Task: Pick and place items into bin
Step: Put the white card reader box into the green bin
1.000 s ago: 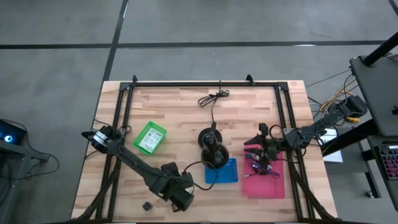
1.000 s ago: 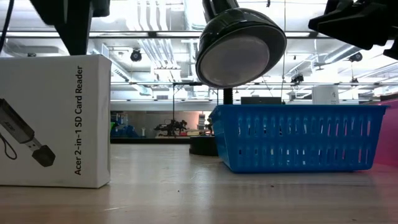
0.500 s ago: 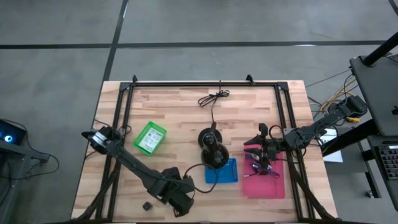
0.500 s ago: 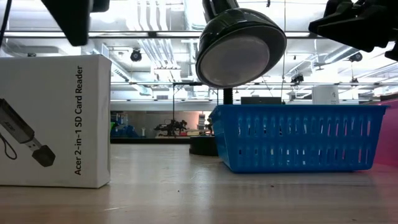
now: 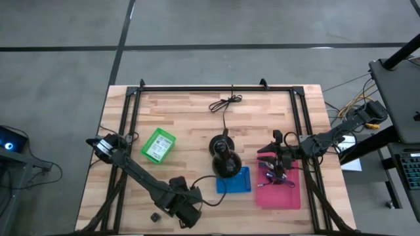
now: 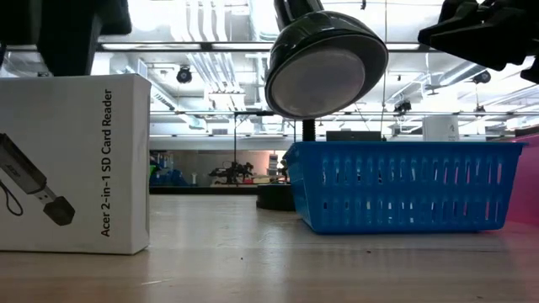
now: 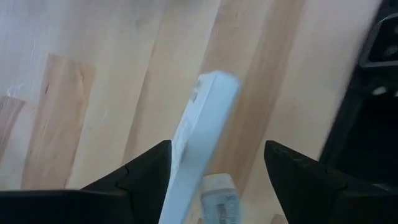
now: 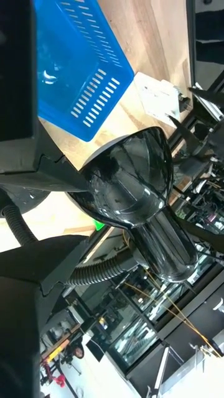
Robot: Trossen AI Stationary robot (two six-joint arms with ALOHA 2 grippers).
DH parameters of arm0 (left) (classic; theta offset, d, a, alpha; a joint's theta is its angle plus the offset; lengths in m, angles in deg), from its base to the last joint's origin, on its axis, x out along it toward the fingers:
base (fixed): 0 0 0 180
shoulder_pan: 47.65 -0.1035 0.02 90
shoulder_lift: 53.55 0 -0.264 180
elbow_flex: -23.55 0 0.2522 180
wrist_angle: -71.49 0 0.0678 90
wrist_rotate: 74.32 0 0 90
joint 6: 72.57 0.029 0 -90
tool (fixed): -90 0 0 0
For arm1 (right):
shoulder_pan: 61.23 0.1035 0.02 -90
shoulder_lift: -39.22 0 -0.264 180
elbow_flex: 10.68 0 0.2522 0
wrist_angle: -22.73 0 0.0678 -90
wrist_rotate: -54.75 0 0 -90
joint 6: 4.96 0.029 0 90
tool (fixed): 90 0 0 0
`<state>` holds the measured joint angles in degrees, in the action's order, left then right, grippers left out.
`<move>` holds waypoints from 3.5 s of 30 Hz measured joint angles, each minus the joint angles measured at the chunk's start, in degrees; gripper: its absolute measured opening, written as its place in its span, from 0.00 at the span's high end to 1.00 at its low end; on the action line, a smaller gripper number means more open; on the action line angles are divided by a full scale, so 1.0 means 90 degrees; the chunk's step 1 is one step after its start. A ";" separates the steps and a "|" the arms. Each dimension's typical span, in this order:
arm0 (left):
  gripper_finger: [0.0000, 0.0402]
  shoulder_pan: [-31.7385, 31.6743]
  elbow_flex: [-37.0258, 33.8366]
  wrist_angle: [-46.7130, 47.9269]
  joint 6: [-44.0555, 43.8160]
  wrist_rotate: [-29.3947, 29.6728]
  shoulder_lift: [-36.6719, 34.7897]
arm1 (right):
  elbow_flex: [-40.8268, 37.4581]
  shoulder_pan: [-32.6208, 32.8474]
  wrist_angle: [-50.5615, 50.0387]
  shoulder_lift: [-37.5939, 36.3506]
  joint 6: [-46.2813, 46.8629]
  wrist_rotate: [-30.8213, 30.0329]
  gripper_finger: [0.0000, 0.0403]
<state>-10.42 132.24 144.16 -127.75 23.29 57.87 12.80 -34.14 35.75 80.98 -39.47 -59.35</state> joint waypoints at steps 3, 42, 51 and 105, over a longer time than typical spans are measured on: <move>0.40 0.0000 -0.0191 0.0007 0.0002 -0.0001 0.0000 | 0.0000 0.0000 0.0000 0.0000 -0.0002 0.0000 0.72; 0.94 -0.0145 -0.0453 0.0547 0.0501 0.0059 -0.0010 | 0.0000 -0.0002 0.0007 0.0000 -0.0019 0.0000 0.72; 0.94 -0.0397 0.0051 0.2144 -0.0793 0.0288 -0.0027 | 0.0002 -0.0002 0.0005 0.0000 -0.0022 0.0000 0.72; 0.94 -0.1655 -0.3194 0.3458 -0.3282 0.2042 -0.2804 | 0.0000 -0.0002 -0.0017 0.0002 -0.0053 0.0002 0.72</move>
<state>-25.31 103.49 175.29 -157.29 41.67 32.63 12.80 -34.16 35.60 81.00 -39.95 -59.33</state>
